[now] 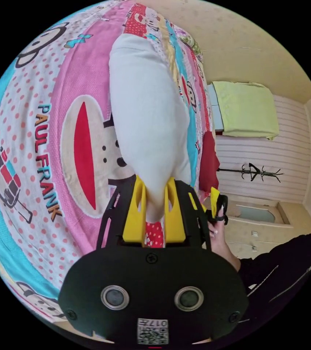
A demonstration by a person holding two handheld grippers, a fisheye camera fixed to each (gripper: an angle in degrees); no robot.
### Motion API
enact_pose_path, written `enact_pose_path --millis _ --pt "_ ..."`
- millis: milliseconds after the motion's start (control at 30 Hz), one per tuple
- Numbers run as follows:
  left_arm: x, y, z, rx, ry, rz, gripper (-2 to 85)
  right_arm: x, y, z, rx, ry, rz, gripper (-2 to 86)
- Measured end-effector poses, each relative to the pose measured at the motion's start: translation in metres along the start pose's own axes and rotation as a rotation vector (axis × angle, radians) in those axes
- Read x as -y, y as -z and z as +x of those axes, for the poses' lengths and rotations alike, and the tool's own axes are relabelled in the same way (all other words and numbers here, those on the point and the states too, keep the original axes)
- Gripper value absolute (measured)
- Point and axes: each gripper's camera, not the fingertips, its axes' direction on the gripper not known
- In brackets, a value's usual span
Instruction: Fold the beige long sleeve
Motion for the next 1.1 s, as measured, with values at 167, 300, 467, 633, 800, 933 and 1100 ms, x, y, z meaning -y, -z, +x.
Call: enact_pose_path --millis 167,300,467,633,800,933,1100 --pt "0.015 0.022 0.030 -0.150 0.027 0.068 7.8 -0.024 0.008 0.028 0.385 -0.382 0.179 27.1" --pt "0.028 0.020 0.031 -0.194 0.090 0.089 7.8 0.010 -0.003 0.027 0.537 -0.430 0.280 27.4" --pt "0.034 0.010 0.029 -0.175 0.113 0.081 7.7 0.079 -0.010 0.020 0.549 -0.545 0.274 14.3" --pt "0.022 0.020 0.055 -0.195 0.084 0.063 7.5 0.065 0.027 -0.026 0.409 -0.425 0.215 9.8" --pt "-0.044 0.006 0.092 -0.180 0.137 -0.054 7.6 -0.021 0.067 -0.016 0.571 -0.692 0.249 9.3" --pt "-0.064 -0.016 0.142 -0.234 0.127 -0.106 7.4 -0.044 0.111 -0.036 0.596 -0.704 0.283 9.2" --pt "-0.012 -0.056 0.254 -0.321 -0.039 -0.122 7.3 0.014 0.171 -0.087 0.614 -0.443 0.348 9.1"
